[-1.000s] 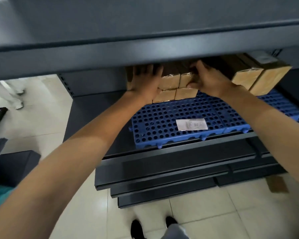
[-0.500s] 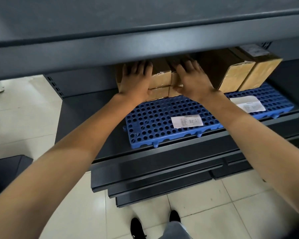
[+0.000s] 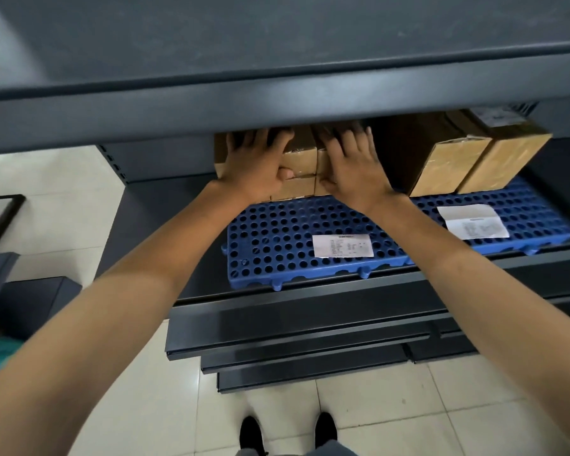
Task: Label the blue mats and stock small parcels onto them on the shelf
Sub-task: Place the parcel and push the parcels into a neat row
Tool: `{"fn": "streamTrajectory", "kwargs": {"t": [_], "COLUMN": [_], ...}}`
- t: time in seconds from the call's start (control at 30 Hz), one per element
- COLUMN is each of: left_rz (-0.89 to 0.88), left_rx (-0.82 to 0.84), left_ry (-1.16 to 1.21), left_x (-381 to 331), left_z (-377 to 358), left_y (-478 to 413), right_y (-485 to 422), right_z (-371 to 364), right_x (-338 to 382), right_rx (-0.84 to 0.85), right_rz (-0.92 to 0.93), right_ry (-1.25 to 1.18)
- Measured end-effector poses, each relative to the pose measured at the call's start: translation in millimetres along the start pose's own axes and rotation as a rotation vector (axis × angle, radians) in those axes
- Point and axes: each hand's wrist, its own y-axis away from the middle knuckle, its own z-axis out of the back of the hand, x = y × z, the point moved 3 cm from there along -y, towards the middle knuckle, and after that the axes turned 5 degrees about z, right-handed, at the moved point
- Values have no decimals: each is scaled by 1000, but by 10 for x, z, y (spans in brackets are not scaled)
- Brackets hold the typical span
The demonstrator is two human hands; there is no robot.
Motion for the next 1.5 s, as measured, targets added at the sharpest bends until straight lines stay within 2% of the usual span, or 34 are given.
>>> {"fn": "streamTrajectory", "kwargs": {"t": [0.23,0.4,0.5,0.57,0.67,0.83,0.97,1.33,1.5], "left_rz": [31,60,114,115,37,39,-1,4,21], "left_rx": [85,126,175,105,-5,157,94,-29,-29], "left_ry": [7,-1,234,354,267,-28,-134,-104,-82], "left_x": [9,-34,-19,59,152,243,221,122,140], "left_z": [45,182,279,357,456,193,41,-50,-68], "left_y": [27,11,48,70,132,250,263,201,215], "right_y": [-16,-128,-173,-177,-154,-129,-162,-176,-161], "right_z": [99,233,302,310,295,191,85,-39,7], "right_x": [6,31,47,40,19,42,79,87,124], "right_rx": [-33,-5,39,52,78,67,23,-32,-50], "right_rz": [36,125,152,163,194,258,237,246,199], "right_ry": [20,12,-37,-35,-31,24,27,-102,-208]}}
